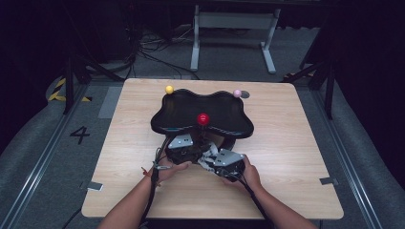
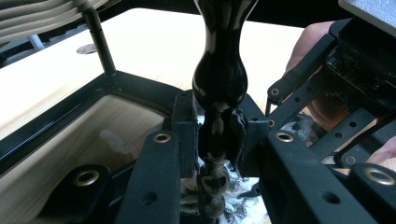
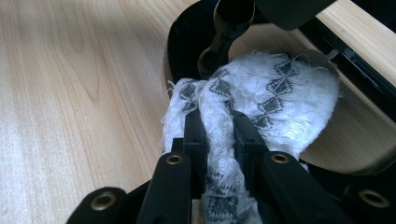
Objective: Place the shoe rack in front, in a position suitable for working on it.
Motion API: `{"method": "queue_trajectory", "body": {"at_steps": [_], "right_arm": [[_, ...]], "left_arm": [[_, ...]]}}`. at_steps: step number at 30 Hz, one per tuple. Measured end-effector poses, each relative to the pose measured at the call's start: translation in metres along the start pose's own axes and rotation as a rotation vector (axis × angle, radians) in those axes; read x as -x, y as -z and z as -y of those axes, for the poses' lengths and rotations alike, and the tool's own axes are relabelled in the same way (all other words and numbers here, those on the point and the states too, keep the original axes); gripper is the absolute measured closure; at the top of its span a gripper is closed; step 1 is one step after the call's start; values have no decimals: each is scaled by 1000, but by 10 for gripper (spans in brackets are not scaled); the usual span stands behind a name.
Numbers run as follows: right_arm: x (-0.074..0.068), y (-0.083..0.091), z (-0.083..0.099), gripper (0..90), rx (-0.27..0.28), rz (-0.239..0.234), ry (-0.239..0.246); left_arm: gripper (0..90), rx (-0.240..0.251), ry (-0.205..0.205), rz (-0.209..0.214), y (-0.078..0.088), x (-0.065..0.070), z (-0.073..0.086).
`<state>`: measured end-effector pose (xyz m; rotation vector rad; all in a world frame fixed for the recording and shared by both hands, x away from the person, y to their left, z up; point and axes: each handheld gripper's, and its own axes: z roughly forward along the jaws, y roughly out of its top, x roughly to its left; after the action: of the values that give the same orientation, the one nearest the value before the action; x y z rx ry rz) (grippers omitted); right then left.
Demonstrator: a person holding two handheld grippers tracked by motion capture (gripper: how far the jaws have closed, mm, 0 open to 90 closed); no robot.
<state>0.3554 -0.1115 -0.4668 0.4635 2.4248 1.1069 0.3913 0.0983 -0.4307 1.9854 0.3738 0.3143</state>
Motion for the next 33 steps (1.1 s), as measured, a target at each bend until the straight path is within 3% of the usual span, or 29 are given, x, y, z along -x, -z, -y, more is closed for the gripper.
{"method": "queue_trajectory", "body": {"at_steps": [8, 16, 18, 23, 27, 31, 33], "right_arm": [[-4, -1, -3, 797, -30, 46, 14], [9, 9, 9, 797, -34, 61, -24], [11, 10, 12, 797, -37, 65, -29], [16, 12, 16, 797, -42, 69, -46], [20, 13, 18, 797, -45, 71, -57], [23, 14, 21, 798, -49, 76, -61], [25, 14, 22, 797, -50, 80, -65]], "left_arm": [[746, -19, -44, -17, 0, 1, -1], [743, -39, -98, -51, -1, 5, 0], [720, -57, -85, -57, -3, 9, 3], [666, -76, -121, -72, 2, 8, 7], [627, -120, -109, -70, 11, 9, 15], [569, -183, -143, -98, 23, 3, 27], [543, -201, -118, -108, 27, 0, 33]]}}
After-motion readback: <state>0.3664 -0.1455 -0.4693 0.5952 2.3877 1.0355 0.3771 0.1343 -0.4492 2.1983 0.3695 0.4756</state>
